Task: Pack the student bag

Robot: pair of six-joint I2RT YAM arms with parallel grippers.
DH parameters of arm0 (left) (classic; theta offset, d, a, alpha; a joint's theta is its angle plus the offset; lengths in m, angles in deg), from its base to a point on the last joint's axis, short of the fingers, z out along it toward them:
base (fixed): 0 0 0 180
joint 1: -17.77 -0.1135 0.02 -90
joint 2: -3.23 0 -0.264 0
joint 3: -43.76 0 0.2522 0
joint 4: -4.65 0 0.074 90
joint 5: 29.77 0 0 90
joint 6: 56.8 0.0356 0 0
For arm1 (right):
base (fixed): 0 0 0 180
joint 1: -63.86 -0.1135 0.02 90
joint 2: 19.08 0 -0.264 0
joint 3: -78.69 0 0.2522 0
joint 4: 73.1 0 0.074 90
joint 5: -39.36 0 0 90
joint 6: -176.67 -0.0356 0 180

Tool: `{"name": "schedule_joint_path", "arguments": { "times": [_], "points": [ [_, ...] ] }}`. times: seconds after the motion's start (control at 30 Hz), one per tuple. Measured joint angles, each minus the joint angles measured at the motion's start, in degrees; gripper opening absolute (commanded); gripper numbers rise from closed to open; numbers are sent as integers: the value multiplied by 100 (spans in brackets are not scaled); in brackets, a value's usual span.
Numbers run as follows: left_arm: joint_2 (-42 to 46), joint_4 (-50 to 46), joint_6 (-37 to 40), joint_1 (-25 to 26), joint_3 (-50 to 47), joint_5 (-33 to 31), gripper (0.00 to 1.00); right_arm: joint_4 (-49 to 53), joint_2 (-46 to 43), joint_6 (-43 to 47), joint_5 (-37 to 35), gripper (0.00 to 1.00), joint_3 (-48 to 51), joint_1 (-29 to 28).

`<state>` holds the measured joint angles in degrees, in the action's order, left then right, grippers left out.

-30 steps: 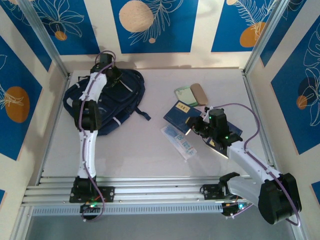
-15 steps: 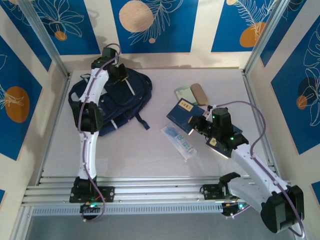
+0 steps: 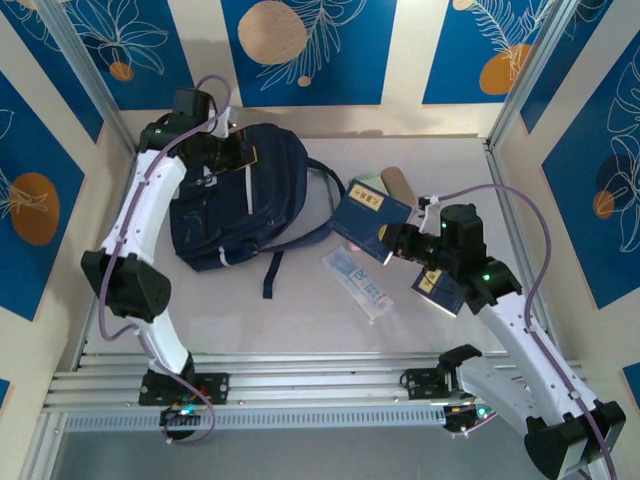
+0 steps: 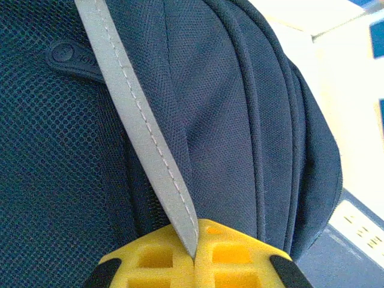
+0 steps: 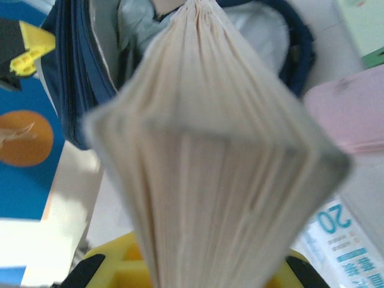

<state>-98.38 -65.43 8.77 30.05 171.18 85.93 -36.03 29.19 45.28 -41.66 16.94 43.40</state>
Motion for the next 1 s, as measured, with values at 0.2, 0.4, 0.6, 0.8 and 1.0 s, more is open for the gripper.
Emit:
{"name": "schedule_joint_path", "arguments": {
  "times": [0.2, 0.4, 0.6, 0.8, 1.0],
  "points": [
    [358, -363, 435, 2, -365, 691, 0, -396, 376, 101, 629, 0, 138, -459],
    [789, -678, 844, 2, -684, 973, 0, -708, 1390, 304, 734, 0, 31, -1021],
    [1049, -765, 975, 2, -855, 1145, 0, -1182, 2492, 293, 638, 0, -275, -1364],
    [1056, -761, 988, 4, -881, 1235, 0, -2004, 3821, -195, 452, 0, -896, -1705],
    [1056, -761, 986, 2, -907, 1266, 0, -2557, 5416, -964, 155, 8, -2092, -2144]
  ]
}}
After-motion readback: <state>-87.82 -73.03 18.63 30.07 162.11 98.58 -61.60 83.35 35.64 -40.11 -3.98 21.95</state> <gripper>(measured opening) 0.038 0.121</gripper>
